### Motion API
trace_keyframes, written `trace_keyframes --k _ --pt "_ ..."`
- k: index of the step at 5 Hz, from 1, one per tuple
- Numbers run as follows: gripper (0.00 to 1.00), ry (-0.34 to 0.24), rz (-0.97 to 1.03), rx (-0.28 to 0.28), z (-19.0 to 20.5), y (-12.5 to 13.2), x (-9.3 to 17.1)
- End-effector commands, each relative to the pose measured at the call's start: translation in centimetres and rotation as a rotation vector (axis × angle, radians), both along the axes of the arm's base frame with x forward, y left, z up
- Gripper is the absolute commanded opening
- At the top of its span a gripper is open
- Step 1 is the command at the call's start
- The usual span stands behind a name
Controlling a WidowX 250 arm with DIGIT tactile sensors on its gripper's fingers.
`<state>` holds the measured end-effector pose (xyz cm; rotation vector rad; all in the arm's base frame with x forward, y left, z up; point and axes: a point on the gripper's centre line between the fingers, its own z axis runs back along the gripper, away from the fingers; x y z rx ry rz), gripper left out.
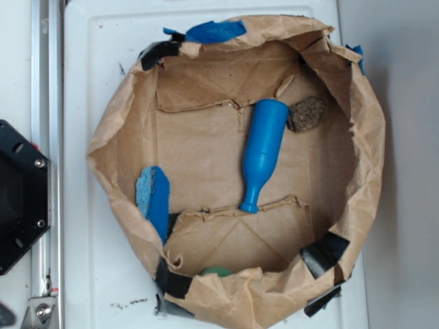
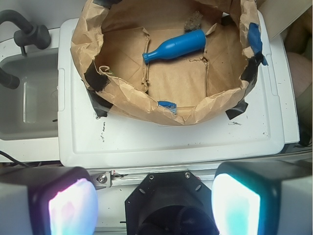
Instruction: Grab the blue bottle.
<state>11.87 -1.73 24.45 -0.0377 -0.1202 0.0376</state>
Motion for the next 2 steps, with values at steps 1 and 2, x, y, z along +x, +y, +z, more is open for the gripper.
trace_keyframes --k 1,2 --pt "1.00 0.000 0.000 0.000 0.0 0.0 0.0" --pt "1.00 0.029 0.061 -0.012 0.0 -1.8 1.3"
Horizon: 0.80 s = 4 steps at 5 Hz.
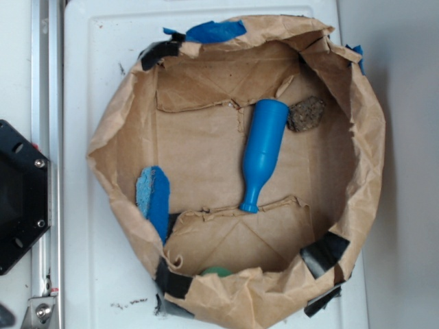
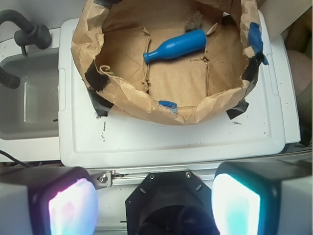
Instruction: Grab the blue bottle.
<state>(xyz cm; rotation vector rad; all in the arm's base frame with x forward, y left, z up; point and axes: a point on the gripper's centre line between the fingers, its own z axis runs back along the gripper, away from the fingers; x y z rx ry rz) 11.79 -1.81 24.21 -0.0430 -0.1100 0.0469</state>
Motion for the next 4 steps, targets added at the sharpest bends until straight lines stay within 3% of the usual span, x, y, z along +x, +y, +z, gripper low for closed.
trace_keyframes --k 1,2,3,4 --pt "1.00 0.031 0.114 -0.006 -0.6 -2.7 3.0" --pt "1.00 0.032 0.165 -0.017 -2.0 -3.6 5.0" --pt "1.00 0.043 0.173 -0.071 -3.1 -3.5 7.2" --pt "1.00 0.043 0.173 -0.071 -3.1 -3.5 7.2"
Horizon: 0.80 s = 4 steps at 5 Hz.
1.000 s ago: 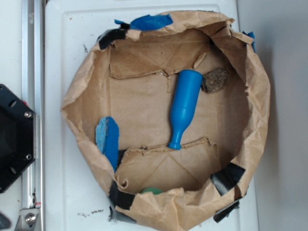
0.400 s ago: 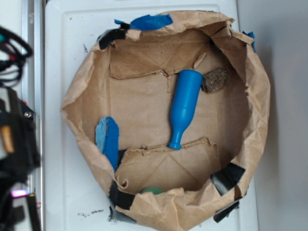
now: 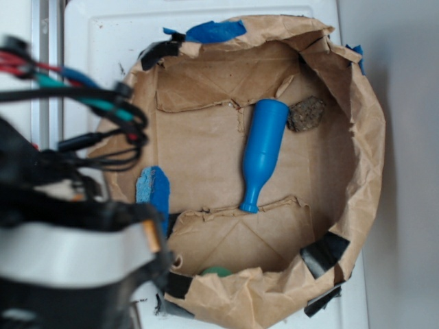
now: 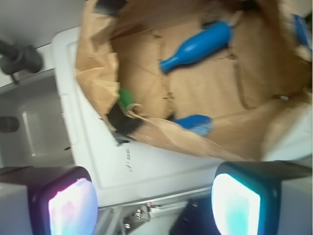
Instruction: Grab the blue bottle.
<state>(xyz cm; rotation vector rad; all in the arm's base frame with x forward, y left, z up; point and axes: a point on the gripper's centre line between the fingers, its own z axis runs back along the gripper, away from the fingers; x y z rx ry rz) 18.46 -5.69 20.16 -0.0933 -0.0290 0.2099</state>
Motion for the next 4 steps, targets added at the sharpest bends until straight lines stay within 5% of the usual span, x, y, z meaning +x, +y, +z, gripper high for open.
trace_keyframes --k 1,2,3,4 --pt "1.00 -0.039 0.016 -0.006 1.0 0.4 0.5" --pt "1.00 -0.039 0.016 -0.006 1.0 0.4 0.5" --pt "1.00 -0.021 -0.051 -0.065 -1.3 0.8 1.3" --pt "1.00 -0.063 -0.078 -0.068 -1.8 1.5 3.4"
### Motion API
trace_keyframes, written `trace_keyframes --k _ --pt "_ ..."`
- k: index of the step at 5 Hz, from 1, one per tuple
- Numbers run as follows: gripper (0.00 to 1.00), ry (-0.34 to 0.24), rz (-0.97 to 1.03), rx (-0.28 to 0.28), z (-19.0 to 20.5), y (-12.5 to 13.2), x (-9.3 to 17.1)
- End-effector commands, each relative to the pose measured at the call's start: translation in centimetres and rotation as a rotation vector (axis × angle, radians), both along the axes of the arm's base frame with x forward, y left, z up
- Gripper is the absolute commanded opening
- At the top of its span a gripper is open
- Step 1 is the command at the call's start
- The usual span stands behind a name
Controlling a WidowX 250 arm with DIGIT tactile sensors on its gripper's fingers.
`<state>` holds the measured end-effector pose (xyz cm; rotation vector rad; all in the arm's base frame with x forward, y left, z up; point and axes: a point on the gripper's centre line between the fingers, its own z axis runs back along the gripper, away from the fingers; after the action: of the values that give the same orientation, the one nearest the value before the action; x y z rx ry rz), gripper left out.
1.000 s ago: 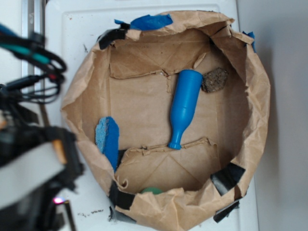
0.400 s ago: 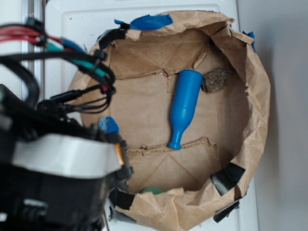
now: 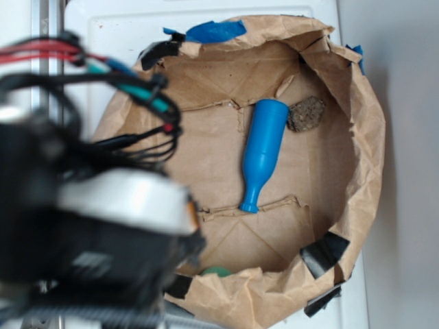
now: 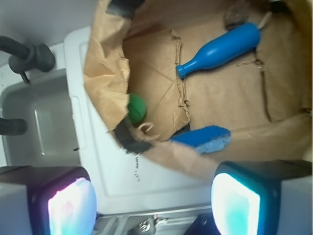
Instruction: Grab the blue bottle.
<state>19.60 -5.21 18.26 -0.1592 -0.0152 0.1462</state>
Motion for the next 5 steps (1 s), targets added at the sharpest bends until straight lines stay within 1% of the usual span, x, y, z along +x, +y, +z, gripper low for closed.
trace_keyframes --k 1,2,3,4,5 --pt "1.00 -0.124 0.023 -0.031 0.3 1.5 4.0" --pt "1.00 -0.144 0.194 0.000 -0.1 1.9 5.3" --pt "1.00 -0.097 0.279 -0.014 -0.9 2.9 6.9" --pt "1.00 -0.113 0.417 -0.004 -2.3 3.7 8.1" --pt "1.00 -0.087 0.502 -0.017 -3.6 4.7 9.3"
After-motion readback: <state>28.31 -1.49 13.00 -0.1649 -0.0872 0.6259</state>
